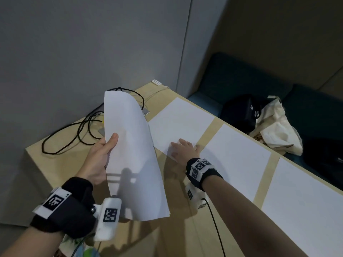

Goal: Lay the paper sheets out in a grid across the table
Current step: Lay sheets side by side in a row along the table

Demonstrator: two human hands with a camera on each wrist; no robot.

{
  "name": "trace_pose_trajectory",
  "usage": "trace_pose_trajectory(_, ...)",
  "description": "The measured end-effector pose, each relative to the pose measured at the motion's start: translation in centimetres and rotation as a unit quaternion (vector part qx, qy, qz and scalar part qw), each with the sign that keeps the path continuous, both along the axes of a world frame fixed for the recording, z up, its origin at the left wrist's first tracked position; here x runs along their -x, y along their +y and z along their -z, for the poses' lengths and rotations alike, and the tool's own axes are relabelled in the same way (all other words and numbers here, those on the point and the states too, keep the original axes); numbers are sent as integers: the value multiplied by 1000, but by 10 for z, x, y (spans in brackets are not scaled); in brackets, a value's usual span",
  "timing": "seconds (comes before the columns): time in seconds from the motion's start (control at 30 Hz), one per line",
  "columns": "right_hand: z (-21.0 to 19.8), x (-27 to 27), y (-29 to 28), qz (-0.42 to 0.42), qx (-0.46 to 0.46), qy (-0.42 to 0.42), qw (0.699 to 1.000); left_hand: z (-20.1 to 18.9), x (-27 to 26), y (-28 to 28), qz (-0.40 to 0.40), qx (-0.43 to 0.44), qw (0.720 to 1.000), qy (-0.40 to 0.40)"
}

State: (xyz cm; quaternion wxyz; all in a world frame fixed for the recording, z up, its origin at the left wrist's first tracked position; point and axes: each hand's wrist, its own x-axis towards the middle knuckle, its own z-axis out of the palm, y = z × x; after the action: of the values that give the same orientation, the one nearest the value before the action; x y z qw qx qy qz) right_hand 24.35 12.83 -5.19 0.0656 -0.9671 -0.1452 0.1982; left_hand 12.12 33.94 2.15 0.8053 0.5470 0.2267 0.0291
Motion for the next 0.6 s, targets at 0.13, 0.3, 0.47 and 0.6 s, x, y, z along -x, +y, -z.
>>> trace_pose_trajectory(0.13, -1, -1, 2, 23, -1, 4, 1000, 1, 0, 0, -2, 0, 1000, -1)
trace_pose_trajectory(0.3, 1, 4, 6, 29, -10, -1, 1000, 0, 4, 0, 4, 1, 1000, -9)
trace_pose_trajectory(0.47, -6, 9, 1, 41, -34, 14, 998, -6, 4, 1, 2, 19, 1000, -21)
trace_pose_trajectory(0.6, -17, 16, -4, 79, -166, -30, 983, -13, 4, 0, 15, 37, 999, -29)
